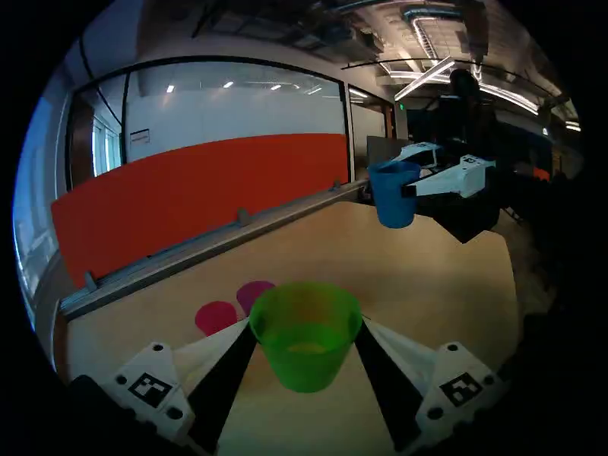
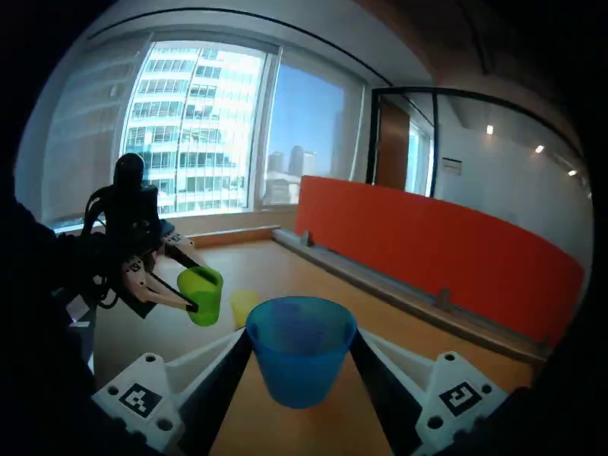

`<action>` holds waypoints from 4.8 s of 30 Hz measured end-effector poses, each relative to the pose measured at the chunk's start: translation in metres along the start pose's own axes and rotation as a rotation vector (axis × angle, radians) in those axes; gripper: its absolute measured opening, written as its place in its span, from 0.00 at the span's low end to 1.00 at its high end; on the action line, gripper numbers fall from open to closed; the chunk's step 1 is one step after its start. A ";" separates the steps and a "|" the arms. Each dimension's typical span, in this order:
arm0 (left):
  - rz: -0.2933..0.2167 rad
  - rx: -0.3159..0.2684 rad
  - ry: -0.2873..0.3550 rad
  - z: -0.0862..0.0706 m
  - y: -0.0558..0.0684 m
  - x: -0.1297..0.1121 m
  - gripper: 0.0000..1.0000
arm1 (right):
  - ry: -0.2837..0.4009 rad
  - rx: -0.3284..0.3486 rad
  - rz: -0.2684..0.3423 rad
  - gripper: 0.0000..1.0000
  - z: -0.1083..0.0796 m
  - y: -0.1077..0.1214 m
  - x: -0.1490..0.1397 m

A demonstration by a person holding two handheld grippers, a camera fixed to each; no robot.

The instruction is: Pour water

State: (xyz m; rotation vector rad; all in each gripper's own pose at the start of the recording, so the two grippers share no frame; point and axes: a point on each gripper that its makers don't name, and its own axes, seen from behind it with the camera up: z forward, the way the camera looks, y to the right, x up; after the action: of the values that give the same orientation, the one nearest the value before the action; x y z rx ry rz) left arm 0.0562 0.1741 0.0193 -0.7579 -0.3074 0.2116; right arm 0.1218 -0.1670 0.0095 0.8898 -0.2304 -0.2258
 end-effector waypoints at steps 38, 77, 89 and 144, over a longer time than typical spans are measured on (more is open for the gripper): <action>0.009 -0.050 -0.243 0.053 0.002 -0.096 0.86 | -0.281 0.086 -0.014 0.92 0.039 -0.012 -0.142; -0.022 -0.081 -0.285 0.064 0.001 -0.127 0.87 | -0.355 0.104 -0.010 0.92 0.055 -0.024 -0.187; -0.003 -0.080 -0.314 0.062 0.000 -0.139 0.87 | -0.349 0.099 0.011 0.92 0.059 -0.028 -0.192; -0.183 0.187 -0.135 -0.045 -0.023 -0.128 0.87 | -0.291 -0.144 0.078 1.00 -0.029 -0.006 -0.197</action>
State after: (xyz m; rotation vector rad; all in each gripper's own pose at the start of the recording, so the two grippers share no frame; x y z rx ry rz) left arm -0.0459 0.0908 -0.0208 -0.5282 -0.4761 0.1163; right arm -0.0576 -0.0930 -0.0333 0.7020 -0.5124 -0.2954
